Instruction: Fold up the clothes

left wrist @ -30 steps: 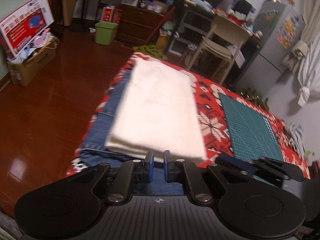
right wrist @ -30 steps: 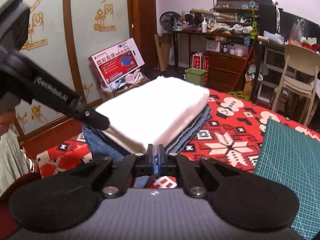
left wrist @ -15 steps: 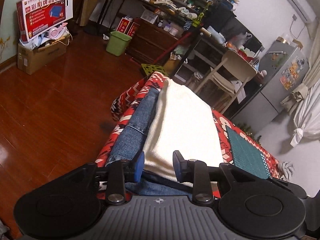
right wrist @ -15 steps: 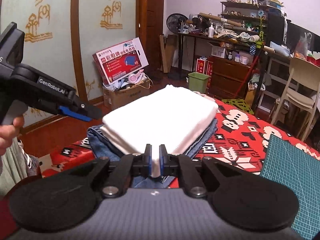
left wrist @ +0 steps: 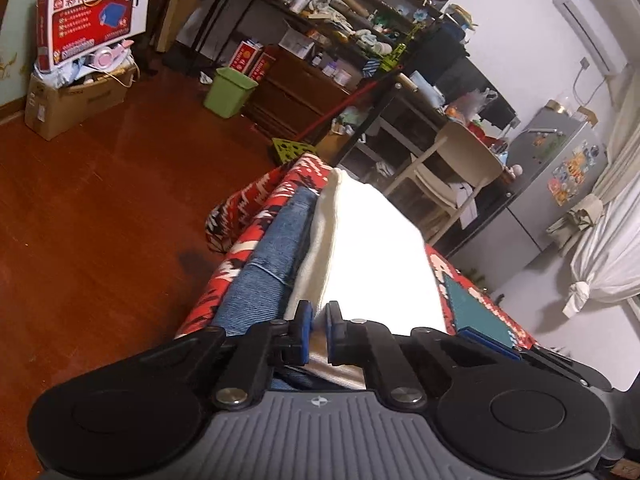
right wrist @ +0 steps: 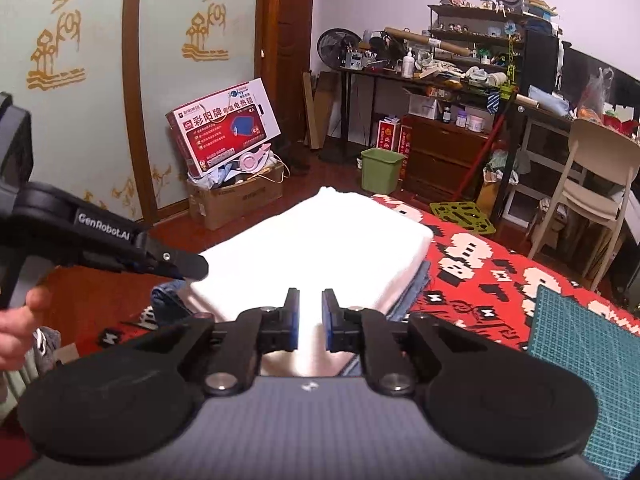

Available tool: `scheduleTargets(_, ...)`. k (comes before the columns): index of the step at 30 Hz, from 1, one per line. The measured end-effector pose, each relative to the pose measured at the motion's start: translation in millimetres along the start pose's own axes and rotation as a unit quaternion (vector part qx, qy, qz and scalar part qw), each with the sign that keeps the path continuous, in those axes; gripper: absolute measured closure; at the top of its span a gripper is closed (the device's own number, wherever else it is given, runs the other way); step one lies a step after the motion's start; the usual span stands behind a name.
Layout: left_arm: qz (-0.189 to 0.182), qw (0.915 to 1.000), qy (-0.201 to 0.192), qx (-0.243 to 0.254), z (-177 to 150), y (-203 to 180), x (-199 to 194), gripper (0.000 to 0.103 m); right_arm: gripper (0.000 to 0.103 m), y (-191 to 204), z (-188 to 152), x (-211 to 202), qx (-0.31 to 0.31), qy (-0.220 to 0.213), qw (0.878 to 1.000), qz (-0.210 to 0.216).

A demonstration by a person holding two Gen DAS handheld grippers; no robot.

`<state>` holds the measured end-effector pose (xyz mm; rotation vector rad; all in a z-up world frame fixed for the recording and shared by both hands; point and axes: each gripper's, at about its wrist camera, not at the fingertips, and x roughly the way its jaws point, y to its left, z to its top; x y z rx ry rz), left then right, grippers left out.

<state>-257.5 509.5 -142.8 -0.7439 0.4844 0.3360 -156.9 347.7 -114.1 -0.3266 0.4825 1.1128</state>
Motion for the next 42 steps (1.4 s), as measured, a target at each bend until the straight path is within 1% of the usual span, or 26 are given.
scheduleTargets(2, -0.004, 1.0, -0.001, -0.006, 1, 1, -2, 0.095, 0.091, 1, 2, 3, 0.009, 0.004, 1.0, 0.013)
scheduleTargets(6, -0.018, 0.9997, -0.005, -0.015, 4, 6, -3, 0.095, 0.091, 15, 5, 9, -0.015, 0.006, 1.0, 0.02)
scheduleTargets(11, -0.04, 0.9977, 0.003, -0.055, 2, 25, 1, 0.095, 0.091, 34, 6, 28, -0.02, 0.019, 0.999, 0.036)
scheduleTargets(19, -0.05, 0.9973, -0.006, -0.054, -3, 28, -1, 0.095, 0.091, 43, 6, 42, -0.019, 0.026, 0.999, 0.028)
scheduleTargets(25, -0.053, 0.997, -0.008, -0.057, -6, 29, -2, 0.095, 0.091, 17, 12, 43, 0.01, 0.023, 1.0, -0.013)
scheduleTargets(27, -0.057, 0.9966, -0.014, -0.057, -7, 30, -4, 0.095, 0.091, 6, 14, 36, 0.022, 0.011, 0.999, -0.023)
scheduleTargets(29, -0.06, 0.9964, -0.018, -0.057, -8, 30, -5, 0.095, 0.091, -1, 15, 28, 0.016, -0.001, 1.0, -0.025)
scheduleTargets(31, -0.062, 0.9964, -0.02, -0.055, -9, 31, -5, 0.095, 0.091, -3, 17, 26, 0.004, 0.0, 1.0, -0.031)
scheduleTargets(35, -0.061, 0.9964, -0.019, -0.056, -10, 32, -3, 0.095, 0.09, -8, 24, 30, -0.006, 0.008, 0.999, -0.035)
scheduleTargets(37, -0.06, 0.9966, -0.021, -0.052, -11, 31, -3, 0.095, 0.083, -8, 25, 34, -0.001, 0.012, 0.999, -0.037)
scheduleTargets(38, -0.06, 0.9967, -0.021, -0.051, -11, 31, -3, 0.095, 0.082, -9, 26, 37, 0.004, 0.016, 0.999, -0.036)
scheduleTargets(41, -0.062, 0.9965, -0.024, -0.05, -14, 32, -3, 0.095, 0.082, 2, 27, 41, -0.007, 0.016, 1.0, -0.012)
scheduleTargets(42, -0.064, 0.9965, -0.025, -0.049, -14, 33, -3, 0.095, 0.086, 7, 27, 43, -0.017, 0.019, 1.0, 0.0)
